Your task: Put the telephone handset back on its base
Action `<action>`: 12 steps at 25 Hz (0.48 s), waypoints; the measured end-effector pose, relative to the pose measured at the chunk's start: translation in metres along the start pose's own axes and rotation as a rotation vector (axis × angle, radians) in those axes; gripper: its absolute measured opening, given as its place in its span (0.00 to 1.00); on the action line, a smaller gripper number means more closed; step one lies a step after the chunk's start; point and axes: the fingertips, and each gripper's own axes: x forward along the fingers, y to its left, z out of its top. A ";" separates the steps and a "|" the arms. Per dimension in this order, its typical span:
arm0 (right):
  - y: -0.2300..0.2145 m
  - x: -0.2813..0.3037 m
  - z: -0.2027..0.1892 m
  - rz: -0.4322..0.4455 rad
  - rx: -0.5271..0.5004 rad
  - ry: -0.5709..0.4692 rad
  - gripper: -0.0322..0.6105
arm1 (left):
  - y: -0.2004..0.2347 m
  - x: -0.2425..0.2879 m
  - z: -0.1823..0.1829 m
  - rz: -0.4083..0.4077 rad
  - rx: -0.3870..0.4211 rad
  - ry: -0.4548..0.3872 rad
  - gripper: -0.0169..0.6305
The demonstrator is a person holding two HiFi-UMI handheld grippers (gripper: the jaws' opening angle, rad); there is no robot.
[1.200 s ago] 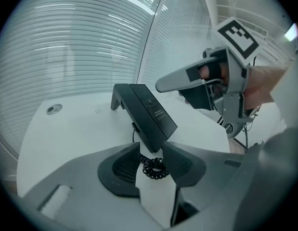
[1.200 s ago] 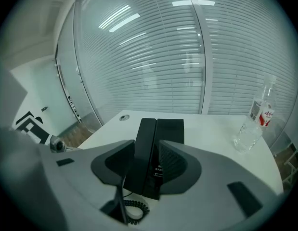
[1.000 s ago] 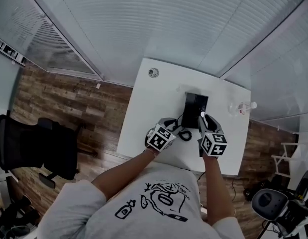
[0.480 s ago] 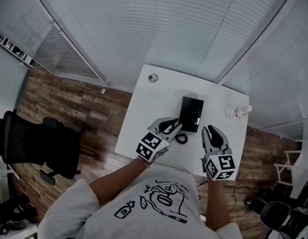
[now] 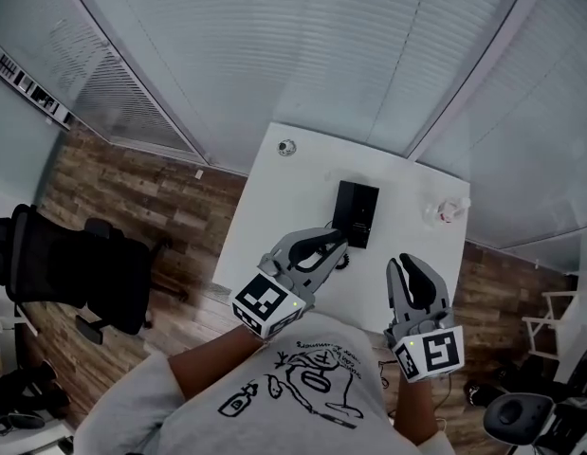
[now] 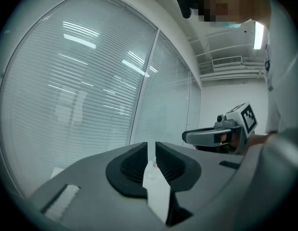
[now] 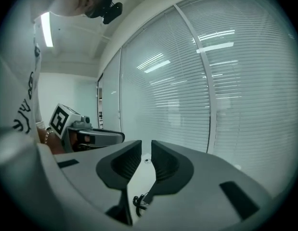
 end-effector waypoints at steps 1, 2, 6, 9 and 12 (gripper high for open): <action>0.002 -0.006 0.006 0.005 -0.010 -0.007 0.14 | -0.005 -0.002 0.007 0.001 0.007 -0.013 0.11; 0.004 -0.011 0.012 0.009 -0.020 -0.015 0.14 | -0.011 -0.004 0.012 0.001 0.014 -0.025 0.10; 0.008 -0.028 0.033 0.020 -0.029 -0.042 0.14 | -0.031 -0.009 0.034 -0.010 0.044 -0.068 0.10; 0.011 -0.038 0.041 0.024 -0.027 -0.054 0.13 | -0.047 -0.013 0.044 -0.023 0.057 -0.086 0.09; 0.014 -0.045 0.043 0.027 -0.024 -0.058 0.13 | -0.058 -0.016 0.049 -0.029 0.055 -0.089 0.09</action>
